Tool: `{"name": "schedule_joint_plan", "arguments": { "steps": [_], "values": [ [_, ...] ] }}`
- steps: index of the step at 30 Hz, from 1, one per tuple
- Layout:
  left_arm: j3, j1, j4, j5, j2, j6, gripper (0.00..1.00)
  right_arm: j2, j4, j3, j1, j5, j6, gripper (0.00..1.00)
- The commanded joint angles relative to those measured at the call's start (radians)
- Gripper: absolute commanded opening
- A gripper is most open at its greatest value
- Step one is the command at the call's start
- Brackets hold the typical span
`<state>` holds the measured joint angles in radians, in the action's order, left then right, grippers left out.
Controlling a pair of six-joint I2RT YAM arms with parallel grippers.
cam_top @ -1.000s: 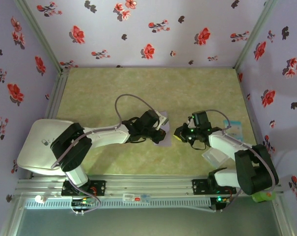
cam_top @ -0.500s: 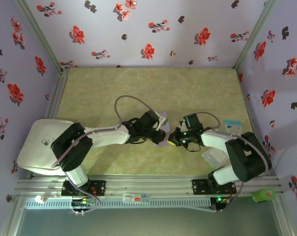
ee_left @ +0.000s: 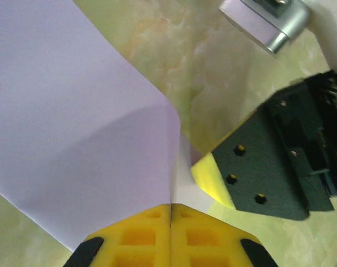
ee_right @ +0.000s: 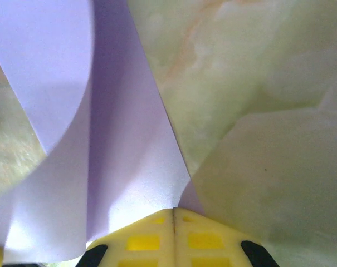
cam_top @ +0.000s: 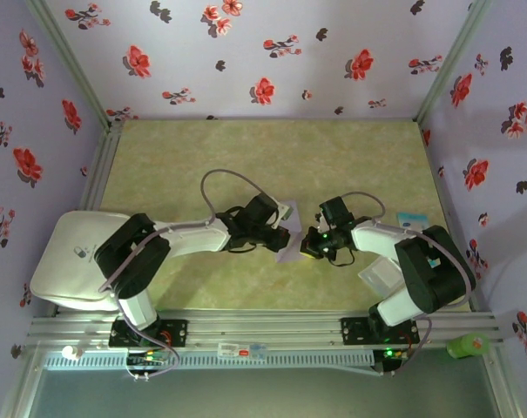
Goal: Fold a paper plane with a square sheet of paper (pick it up from the middle)
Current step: Fold the triangle a second time at the center of the table.
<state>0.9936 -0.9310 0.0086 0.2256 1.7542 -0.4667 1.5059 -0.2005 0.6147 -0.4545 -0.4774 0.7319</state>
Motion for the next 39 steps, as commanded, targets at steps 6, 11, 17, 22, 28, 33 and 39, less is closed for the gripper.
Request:
{"name": "schedule_joint_plan", "arguments": {
  "steps": [6,11,17,22,28,33,39],
  "values": [
    [-0.010,0.015,0.040,-0.019,0.060,-0.017,0.00,0.026,-0.083,-0.003,-0.003,0.073,-0.017,0.04],
    [-0.024,0.024,0.036,-0.048,0.051,-0.012,0.00,0.025,-0.085,0.001,-0.003,0.071,-0.018,0.04],
    [-0.026,0.032,0.012,-0.078,0.048,0.013,0.01,0.035,-0.083,0.005,-0.003,0.066,-0.016,0.05],
    [-0.028,0.040,0.014,-0.102,0.052,0.014,0.02,0.036,-0.083,0.007,-0.003,0.068,-0.014,0.05],
    [-0.009,0.040,0.002,-0.116,0.075,0.025,0.02,0.041,-0.083,0.011,-0.003,0.064,-0.014,0.05],
    [-0.010,0.039,0.000,-0.131,0.079,0.021,0.02,0.041,-0.086,0.011,-0.003,0.066,-0.015,0.05],
    [-0.006,0.043,-0.006,-0.143,0.079,0.019,0.03,0.047,-0.085,0.011,-0.003,0.062,-0.014,0.06]
  ]
}}
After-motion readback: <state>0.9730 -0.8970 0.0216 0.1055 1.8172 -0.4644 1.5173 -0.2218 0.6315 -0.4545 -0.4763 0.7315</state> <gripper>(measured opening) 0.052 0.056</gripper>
